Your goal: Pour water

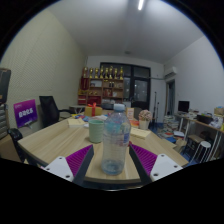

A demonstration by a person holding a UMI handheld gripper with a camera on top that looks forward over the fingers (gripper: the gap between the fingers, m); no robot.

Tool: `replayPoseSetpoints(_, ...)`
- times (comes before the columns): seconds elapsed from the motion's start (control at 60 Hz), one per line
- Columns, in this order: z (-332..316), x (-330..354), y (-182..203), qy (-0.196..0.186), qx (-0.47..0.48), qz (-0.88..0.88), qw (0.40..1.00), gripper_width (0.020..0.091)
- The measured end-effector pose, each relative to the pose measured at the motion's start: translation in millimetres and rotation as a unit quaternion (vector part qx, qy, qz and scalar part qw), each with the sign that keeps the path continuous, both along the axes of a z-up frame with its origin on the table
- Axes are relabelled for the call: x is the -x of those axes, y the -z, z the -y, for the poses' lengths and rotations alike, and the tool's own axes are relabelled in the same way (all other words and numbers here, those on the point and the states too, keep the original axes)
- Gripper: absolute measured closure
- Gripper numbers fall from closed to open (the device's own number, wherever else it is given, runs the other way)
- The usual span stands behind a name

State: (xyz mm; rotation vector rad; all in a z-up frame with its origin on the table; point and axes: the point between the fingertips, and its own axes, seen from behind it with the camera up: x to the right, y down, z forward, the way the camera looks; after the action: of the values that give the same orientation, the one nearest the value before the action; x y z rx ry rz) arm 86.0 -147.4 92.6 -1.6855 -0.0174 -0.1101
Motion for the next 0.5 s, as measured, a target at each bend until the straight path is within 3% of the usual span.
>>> replayPoseSetpoints(0.167,-56,-16,7,0.043,-0.003,-0.028,0.999,0.0278)
replayPoseSetpoints(0.267,-87,-23,5,0.05,-0.015,-0.055,0.997,0.0275)
replayPoseSetpoints(0.283,-86,-22,1,0.047,-0.018,-0.058,0.997,0.0285)
replayPoseSetpoints(0.333,-97,-18,-2,0.035,-0.02,-0.058,0.998,0.0494)
replayPoseSetpoints(0.5,-112,-14,1,0.005,-0.031,-0.077,0.997,0.052)
